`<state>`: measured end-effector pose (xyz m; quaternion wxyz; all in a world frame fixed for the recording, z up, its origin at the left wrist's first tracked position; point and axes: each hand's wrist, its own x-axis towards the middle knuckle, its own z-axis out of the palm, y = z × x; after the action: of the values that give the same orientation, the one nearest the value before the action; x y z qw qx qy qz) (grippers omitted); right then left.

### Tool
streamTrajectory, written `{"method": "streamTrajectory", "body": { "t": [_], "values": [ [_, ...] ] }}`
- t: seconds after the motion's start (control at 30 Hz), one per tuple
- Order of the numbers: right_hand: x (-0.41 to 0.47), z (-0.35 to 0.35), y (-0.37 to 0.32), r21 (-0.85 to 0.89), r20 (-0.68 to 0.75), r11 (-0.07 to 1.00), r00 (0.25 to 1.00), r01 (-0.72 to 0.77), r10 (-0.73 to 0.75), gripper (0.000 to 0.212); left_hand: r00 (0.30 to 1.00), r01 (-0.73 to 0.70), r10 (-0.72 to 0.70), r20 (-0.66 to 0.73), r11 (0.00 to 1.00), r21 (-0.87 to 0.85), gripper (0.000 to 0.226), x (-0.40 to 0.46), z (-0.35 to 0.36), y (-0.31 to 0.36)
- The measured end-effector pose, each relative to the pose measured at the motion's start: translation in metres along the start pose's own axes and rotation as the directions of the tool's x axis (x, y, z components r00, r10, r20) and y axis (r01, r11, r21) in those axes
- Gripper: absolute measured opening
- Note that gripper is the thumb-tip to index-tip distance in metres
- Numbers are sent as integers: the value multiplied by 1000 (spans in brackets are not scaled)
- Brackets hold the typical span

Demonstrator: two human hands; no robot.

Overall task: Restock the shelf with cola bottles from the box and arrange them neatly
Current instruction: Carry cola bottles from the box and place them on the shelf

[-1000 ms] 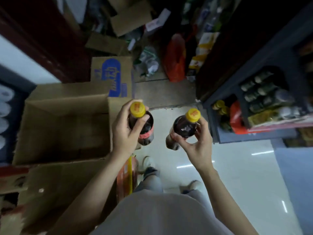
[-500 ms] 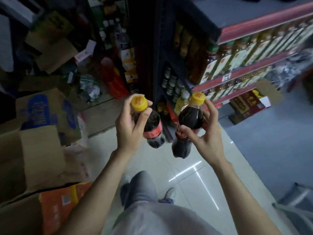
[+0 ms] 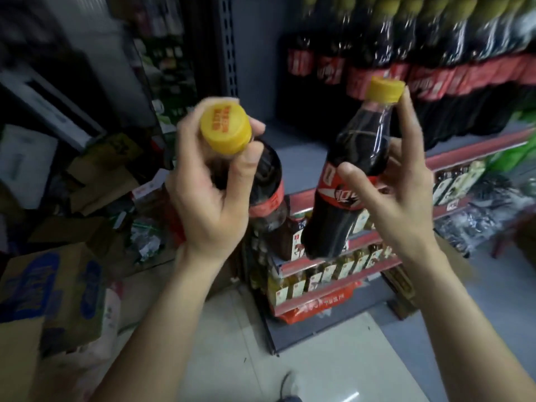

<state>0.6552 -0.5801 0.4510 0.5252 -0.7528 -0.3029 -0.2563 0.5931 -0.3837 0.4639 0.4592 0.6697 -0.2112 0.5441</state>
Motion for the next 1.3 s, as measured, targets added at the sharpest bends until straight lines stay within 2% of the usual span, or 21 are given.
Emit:
{"method": "streamTrajectory", "body": {
  "t": [0.13,0.2,0.4,0.63,0.83,1.0,1.07,1.17,1.23,1.3],
  "values": [
    [64,-8,14,6,-31,995,995,99,-98,83,990,-122,125,-67,991,57,35,46,40,-21],
    [89,-10,19,-24,-51,990,988,142,-143,83,989,-114,120,-80,990,83,35,66,60,-32],
    [122,-20,54,-84,-69,983,983,165,-171,83,996,80,-67,-65,972,222,52,95,115,-76],
    [141,-42,93,-184,-67,973,986,138,-152,81,978,208,-191,-83,900,383,51,109,158,-107],
    [147,-53,123,-286,-18,958,999,34,-40,87,936,350,-344,-82,870,347,59,113,175,-138],
    [141,-54,133,-419,-41,901,989,114,-144,84,890,445,-455,-34,850,282,37,115,181,-136],
    [132,-54,133,-387,-106,901,961,195,-254,70,875,479,-483,-34,851,216,40,108,180,-131],
    [116,-52,126,-276,-188,876,871,396,-453,38,832,555,-555,-10,831,41,44,87,172,-126],
    [103,-40,116,-25,-126,915,907,402,-402,30,778,627,-627,-27,779,-32,40,72,162,-127],
    [93,-23,107,153,52,957,965,248,-259,40,674,732,-739,-16,670,-127,43,62,153,-129]
  ]
}}
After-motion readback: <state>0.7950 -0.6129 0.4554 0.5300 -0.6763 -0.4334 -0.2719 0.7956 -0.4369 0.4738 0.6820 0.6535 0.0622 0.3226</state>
